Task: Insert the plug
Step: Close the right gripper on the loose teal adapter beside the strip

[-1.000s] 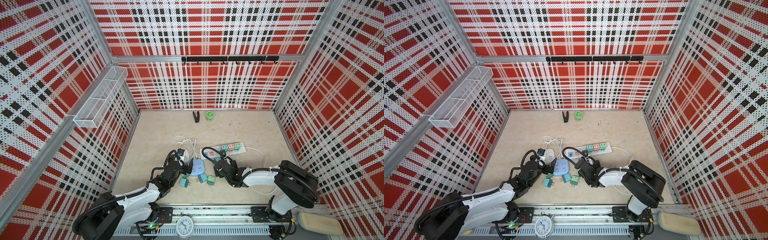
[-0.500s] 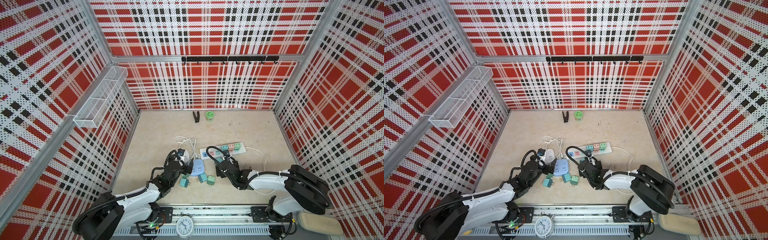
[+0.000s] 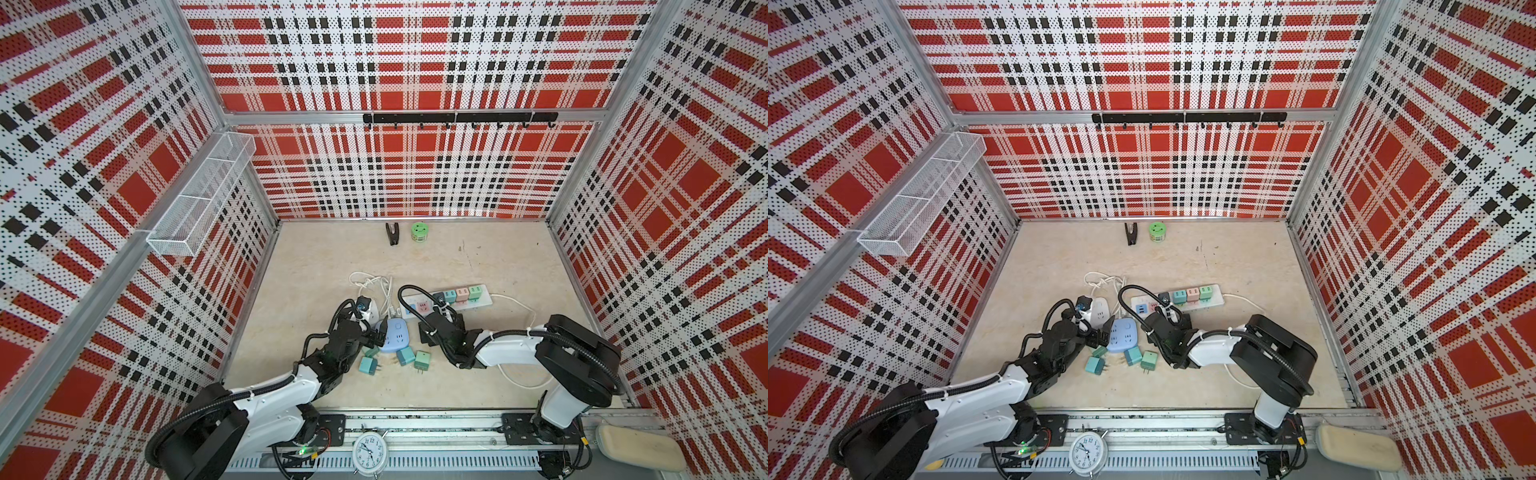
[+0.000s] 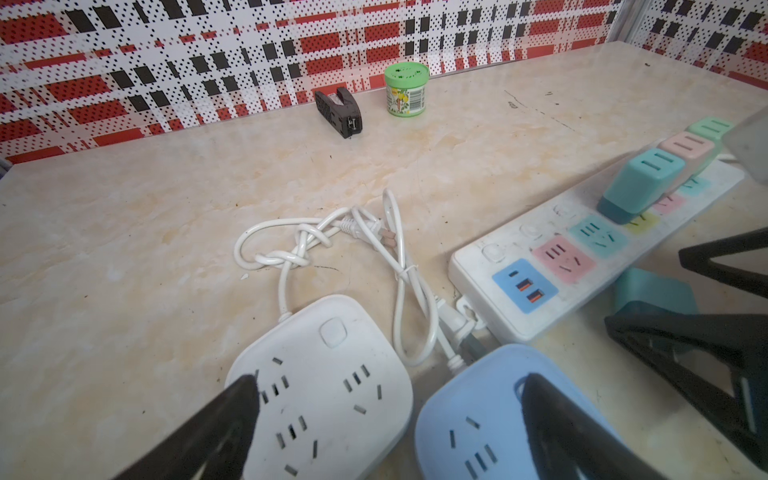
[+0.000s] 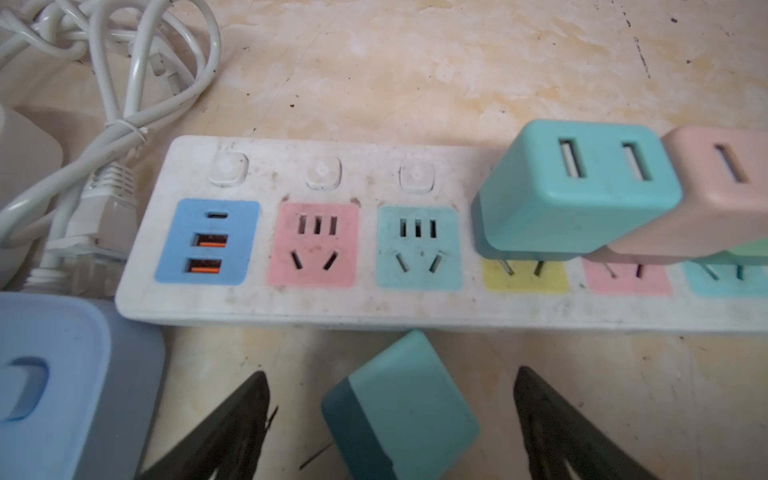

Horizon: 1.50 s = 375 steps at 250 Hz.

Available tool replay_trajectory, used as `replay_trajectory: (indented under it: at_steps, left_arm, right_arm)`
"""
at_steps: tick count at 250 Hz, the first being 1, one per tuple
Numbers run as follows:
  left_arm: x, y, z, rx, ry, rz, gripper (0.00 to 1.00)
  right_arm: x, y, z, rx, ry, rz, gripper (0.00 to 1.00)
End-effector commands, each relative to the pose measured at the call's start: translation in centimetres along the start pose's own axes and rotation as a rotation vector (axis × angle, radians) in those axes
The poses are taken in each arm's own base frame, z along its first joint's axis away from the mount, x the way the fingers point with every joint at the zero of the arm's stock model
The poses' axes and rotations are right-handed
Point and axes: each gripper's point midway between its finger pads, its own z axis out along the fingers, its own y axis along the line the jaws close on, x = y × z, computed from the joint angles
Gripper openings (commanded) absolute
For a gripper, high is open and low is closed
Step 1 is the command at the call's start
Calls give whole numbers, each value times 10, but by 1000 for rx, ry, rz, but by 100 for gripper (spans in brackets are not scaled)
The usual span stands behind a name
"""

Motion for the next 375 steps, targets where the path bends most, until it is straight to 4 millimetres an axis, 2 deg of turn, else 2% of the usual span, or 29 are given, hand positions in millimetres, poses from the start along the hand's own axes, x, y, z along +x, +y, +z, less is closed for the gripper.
replay_trajectory:
  at_steps: [1, 32, 115, 148, 190, 235, 280, 317, 334, 375]
  left_arm:
    - [-16, -4, 1, 7, -42, -16, 99]
    - [-16, -3, 1, 6, -43, -16, 99]
    - [-15, -5, 1, 10, -39, -9, 99]
    - [-16, -6, 1, 9, -43, -7, 99]
    - [-16, -7, 1, 16, -40, -3, 99]
    - [-16, -7, 1, 14, -43, -3, 99]
    - [-16, -8, 1, 20, -42, -1, 99]
    - [-16, -8, 2, 15, -36, 4, 99]
    - [-15, -9, 2, 13, -35, 8, 99]
    - [-15, -10, 3, 13, -33, 12, 99]
  right_arm:
    - [-2, -4, 3, 34, -22, 23, 92]
    - [6, -15, 0, 71, -7, 13, 90]
    - [22, -45, -26, 65, -9, 82, 85]
    - [17, -42, -35, 7, -35, 68, 85]
    - [12, -32, -37, -62, -29, 25, 89]
    - [14, -25, -23, -146, 24, 24, 89]
    - [27, -25, -2, -156, 113, 17, 85]
    - [36, -21, 11, -144, 154, -32, 78]
    - [40, -20, 15, -135, 169, -46, 71]
    - [41, -26, 17, -100, 171, -57, 62]
